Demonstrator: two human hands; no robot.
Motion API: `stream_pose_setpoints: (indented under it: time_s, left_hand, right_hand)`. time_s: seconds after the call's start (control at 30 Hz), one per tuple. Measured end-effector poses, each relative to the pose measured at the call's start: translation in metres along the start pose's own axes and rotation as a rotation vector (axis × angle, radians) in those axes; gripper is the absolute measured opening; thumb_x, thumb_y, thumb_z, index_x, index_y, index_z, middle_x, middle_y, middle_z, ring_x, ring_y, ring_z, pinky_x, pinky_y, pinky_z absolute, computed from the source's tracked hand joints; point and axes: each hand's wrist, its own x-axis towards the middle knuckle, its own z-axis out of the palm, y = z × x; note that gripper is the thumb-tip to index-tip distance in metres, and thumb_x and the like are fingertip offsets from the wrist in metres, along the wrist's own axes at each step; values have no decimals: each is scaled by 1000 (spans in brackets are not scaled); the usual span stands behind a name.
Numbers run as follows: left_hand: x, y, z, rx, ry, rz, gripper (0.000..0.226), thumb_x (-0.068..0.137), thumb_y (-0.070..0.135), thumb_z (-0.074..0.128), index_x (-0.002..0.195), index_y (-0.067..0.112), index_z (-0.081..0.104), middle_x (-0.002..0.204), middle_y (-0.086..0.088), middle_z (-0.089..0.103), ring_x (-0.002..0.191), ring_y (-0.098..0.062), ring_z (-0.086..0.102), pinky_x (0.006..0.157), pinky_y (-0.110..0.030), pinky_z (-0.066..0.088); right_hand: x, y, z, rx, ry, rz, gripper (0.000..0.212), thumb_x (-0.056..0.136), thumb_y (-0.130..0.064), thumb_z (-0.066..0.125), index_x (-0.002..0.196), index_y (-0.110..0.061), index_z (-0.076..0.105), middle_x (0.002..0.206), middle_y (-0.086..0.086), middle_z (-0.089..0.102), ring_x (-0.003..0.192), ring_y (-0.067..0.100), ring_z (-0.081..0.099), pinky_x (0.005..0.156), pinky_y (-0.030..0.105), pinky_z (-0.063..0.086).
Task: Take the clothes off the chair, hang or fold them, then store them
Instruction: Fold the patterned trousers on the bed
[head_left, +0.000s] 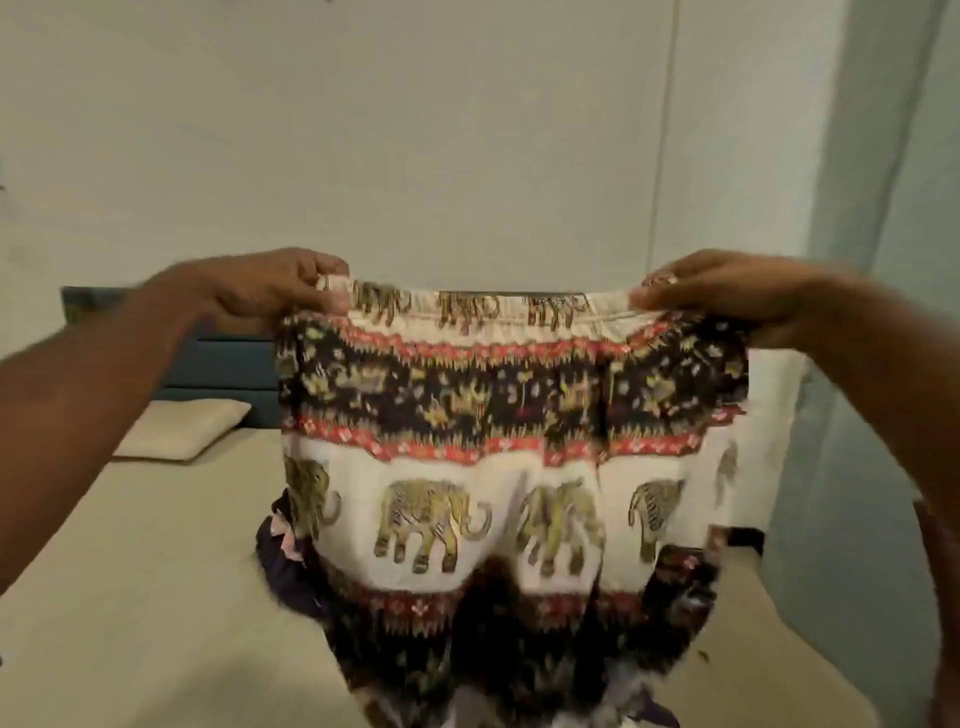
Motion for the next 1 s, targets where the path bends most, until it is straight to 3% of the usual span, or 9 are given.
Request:
stream_pose_setpoints:
  time_s: [0.1,0.17,0.33,0.43,0.53,0.6,0.73,0.87,1.0]
  left_hand:
    - [16,-38,2,-89,85,-11,66,55,39,99,91,6,56,83,-11,61,77,-25,56,62,-29,48]
    - [19,-62,3,-82,83,-39,77,54,41,100,101,-2,57,97,-21,62,90,-35,54,68,-35,49]
    - [14,-120,25,-302,-228,-279,64,33,14,105,88,3,76,101,-37,62,75,-24,74,59,-29,61]
    - [38,-171,32,-213,-311,-354,52,62,8,95,103,-6,65,106,-25,71,89,-29,73,71,-34,62]
    - [88,-224,37,306,-36,-367,21,81,7,82,89,5,63,92,-20,69,83,-33,71,70,-45,62]
    - [135,-221,15,575,318,-141,18,79,9,82,82,8,64,83,-13,67,77,-34,68,71,-41,58]
    - [212,-93,-87,555,906,320,19,74,0,69,80,18,66,75,4,58,74,-10,52,60,-14,36]
    - [229,9,-150,424,1044,532,35,70,1,63,68,34,52,74,17,55,66,8,52,54,-17,45]
    - [210,-3,-135,459,982,507,32,70,3,61,67,35,57,71,13,59,73,-8,54,61,-37,47]
  right_hand:
    - [19,33,7,159,54,-74,21,92,-24,65,97,-3,67,90,15,66,75,22,66,65,29,61]
    - [29,57,13,235,12,-34,21,92,-23,64,99,-3,68,92,16,67,78,22,68,67,29,62]
    - [58,123,28,224,-365,191,26,97,-24,69,106,1,66,101,24,62,84,34,59,70,36,54]
    - [93,161,44,174,-405,289,35,96,-18,70,115,10,60,108,27,64,89,34,63,71,36,57]
    - [155,199,74,-342,-149,343,20,98,-21,67,101,-1,67,93,13,71,89,26,68,62,21,53]
    - [214,194,52,-542,272,125,16,99,-19,63,92,-5,67,91,13,69,95,34,67,64,26,47]
    - [293,55,-39,-175,1021,-426,7,87,-26,57,89,-23,62,89,1,68,87,14,65,85,42,55]
    - [290,-43,-75,49,1087,-780,13,90,-27,67,82,-26,56,81,-9,60,75,-2,56,77,34,57]
    - [263,-8,-58,163,967,-679,28,80,-39,83,75,-21,62,80,1,65,79,14,63,81,48,59]
